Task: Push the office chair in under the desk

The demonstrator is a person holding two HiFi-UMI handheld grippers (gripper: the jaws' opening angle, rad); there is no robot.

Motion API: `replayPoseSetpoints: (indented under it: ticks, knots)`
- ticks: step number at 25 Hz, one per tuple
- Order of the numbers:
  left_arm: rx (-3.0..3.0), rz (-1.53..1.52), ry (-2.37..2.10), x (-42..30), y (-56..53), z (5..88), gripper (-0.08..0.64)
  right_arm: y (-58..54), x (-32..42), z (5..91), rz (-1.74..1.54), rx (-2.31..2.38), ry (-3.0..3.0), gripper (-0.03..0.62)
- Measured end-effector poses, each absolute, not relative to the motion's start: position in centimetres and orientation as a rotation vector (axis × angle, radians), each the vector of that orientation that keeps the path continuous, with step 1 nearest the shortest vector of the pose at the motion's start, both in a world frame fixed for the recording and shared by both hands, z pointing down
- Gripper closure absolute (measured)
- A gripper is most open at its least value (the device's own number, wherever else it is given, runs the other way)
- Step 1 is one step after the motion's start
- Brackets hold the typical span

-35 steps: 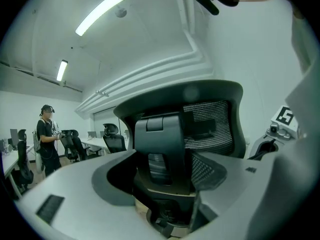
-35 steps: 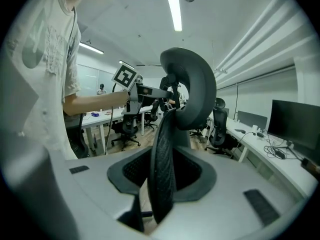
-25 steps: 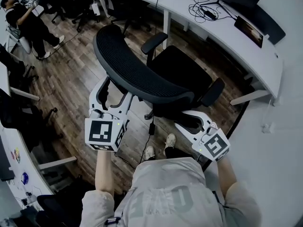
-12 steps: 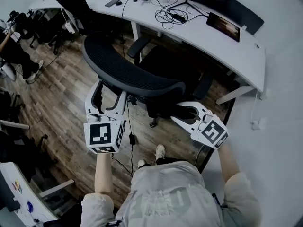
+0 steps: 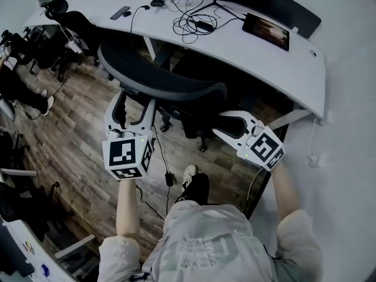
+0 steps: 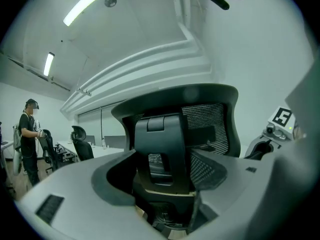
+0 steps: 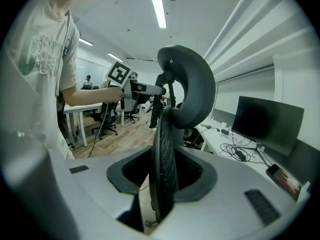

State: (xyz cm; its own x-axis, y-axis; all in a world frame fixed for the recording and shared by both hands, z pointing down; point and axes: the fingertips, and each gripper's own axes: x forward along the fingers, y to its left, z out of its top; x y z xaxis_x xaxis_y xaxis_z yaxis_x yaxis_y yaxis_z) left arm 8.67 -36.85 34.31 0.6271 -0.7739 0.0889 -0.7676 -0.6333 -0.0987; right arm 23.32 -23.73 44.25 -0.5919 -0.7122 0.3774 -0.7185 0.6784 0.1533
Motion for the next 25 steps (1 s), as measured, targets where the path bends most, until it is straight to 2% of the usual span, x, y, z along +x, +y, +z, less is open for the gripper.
replayPoseSetpoints:
  ticks: [15,25]
  knots:
    - [-2.785,-0.139,1.321,22.6,-47.0,34.1,0.250,-33.7,37.3,43.8,0.038,1.078,-2.424,0.459]
    - [-2.769,-0.173,1.408,28.9,-52.2,34.1,0.250,-39.7,44.2,43.7,0.011,1.091,-2.481,0.459]
